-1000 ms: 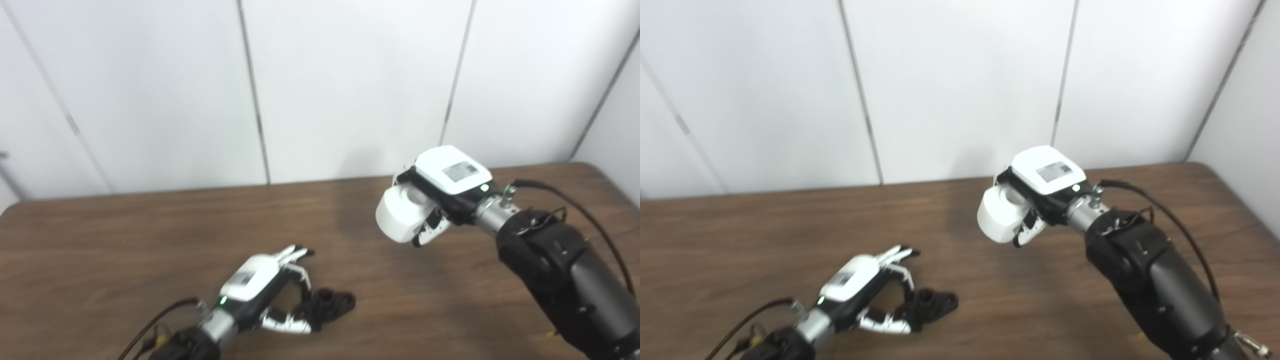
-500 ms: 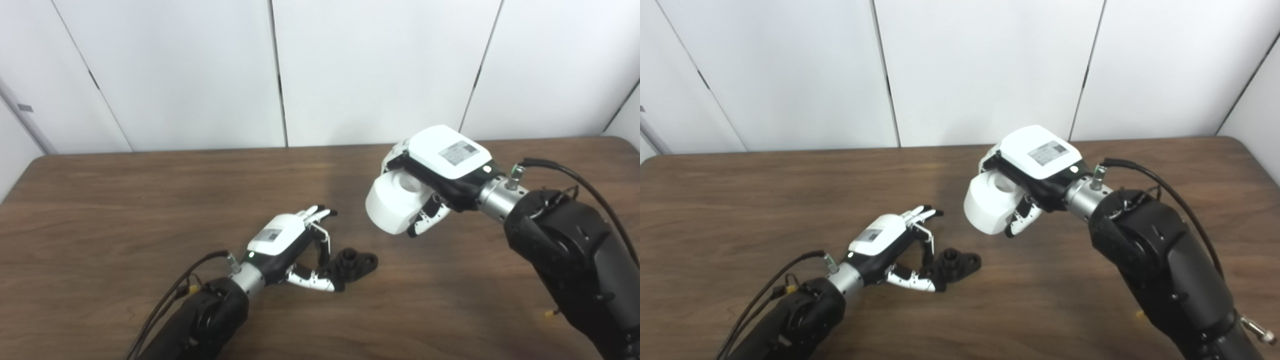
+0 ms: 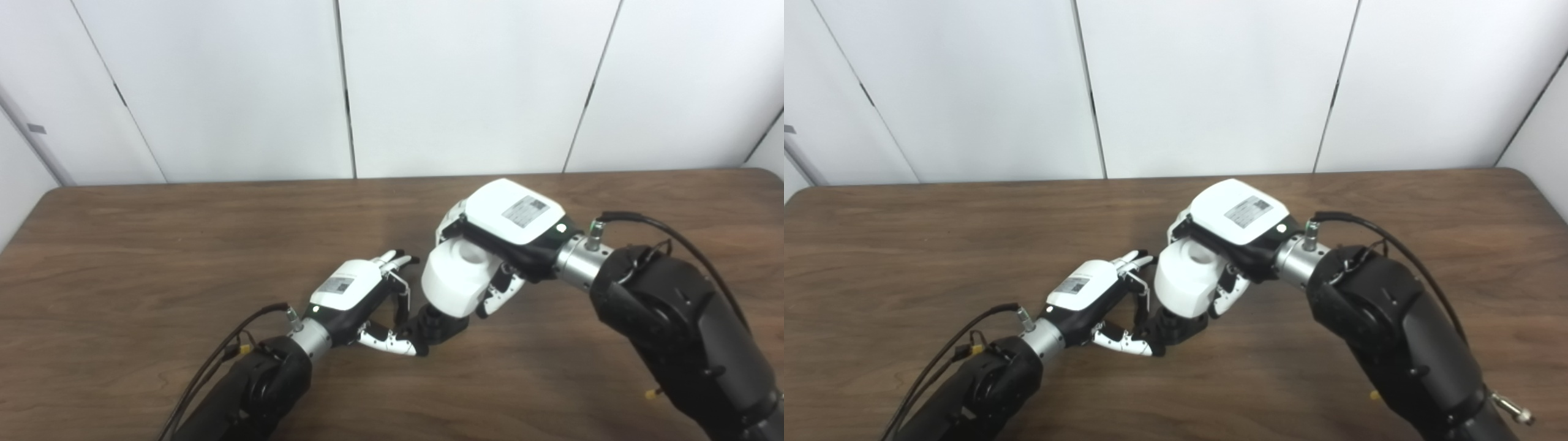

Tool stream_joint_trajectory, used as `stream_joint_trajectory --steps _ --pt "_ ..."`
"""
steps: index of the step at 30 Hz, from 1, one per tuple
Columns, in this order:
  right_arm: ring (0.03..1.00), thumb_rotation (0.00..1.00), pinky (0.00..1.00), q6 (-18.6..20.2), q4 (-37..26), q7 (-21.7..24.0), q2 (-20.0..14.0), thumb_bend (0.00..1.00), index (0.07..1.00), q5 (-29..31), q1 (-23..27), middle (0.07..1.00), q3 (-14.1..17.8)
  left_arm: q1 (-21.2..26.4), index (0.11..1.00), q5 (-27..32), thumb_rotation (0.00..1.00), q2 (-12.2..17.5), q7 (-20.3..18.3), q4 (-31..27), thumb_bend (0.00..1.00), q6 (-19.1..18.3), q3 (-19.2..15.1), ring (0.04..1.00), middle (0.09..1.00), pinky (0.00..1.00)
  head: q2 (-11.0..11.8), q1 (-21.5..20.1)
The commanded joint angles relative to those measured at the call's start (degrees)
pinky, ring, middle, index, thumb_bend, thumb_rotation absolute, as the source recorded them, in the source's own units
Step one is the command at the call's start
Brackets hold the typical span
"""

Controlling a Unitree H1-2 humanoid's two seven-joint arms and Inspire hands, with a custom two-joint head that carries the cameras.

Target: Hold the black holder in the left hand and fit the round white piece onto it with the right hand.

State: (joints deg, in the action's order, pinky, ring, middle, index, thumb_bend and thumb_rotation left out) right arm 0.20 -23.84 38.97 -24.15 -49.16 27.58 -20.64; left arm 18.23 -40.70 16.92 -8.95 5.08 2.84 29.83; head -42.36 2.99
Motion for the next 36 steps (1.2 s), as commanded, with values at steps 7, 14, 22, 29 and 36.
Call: stream_joint_trajectory --steps 7,14,22,29,36 --pt "0.791 0.15 0.82 -1.48 1.95 0.40 1.70 0.53 0.480 -0.84 3.77 0.714 -1.10 -1.71 0.488 -2.29 0.07 -0.81 -4.27 1.33 0.52 -2.01 2.75 1.000 0.950 0.95 -0.29 0.54" --pt "0.792 0.15 0.82 -2.42 4.25 -0.35 2.41 0.53 0.480 -1.82 3.66 0.719 -2.24 -1.73 0.488 -2.30 0.07 -1.05 -4.04 1.30 0.52 -2.10 3.00 1.000 0.949 0.95 -0.40 0.82" --pt "0.790 0.15 0.82 -2.90 5.88 -1.11 3.00 0.53 0.480 -2.17 3.43 0.719 -2.68 -1.81 0.488 -2.37 0.07 -0.86 -4.52 0.33 0.52 -2.72 3.40 1.000 0.955 0.95 -0.73 0.94" --pt "0.793 0.15 0.83 -4.16 7.03 -1.14 2.95 0.53 0.481 -2.24 3.25 0.728 -3.24 -1.97 0.487 -2.13 0.07 -0.86 -4.30 -0.04 0.52 -3.00 3.24 1.000 0.950 0.95 -1.03 0.97" --pt "0.793 0.15 0.85 -5.41 7.59 0.15 1.78 0.53 0.481 -2.33 2.96 0.716 -4.30 -2.04 0.487 -1.65 0.07 -0.74 -4.12 -0.08 0.52 -2.51 3.11 1.000 0.953 0.95 -1.32 1.07"
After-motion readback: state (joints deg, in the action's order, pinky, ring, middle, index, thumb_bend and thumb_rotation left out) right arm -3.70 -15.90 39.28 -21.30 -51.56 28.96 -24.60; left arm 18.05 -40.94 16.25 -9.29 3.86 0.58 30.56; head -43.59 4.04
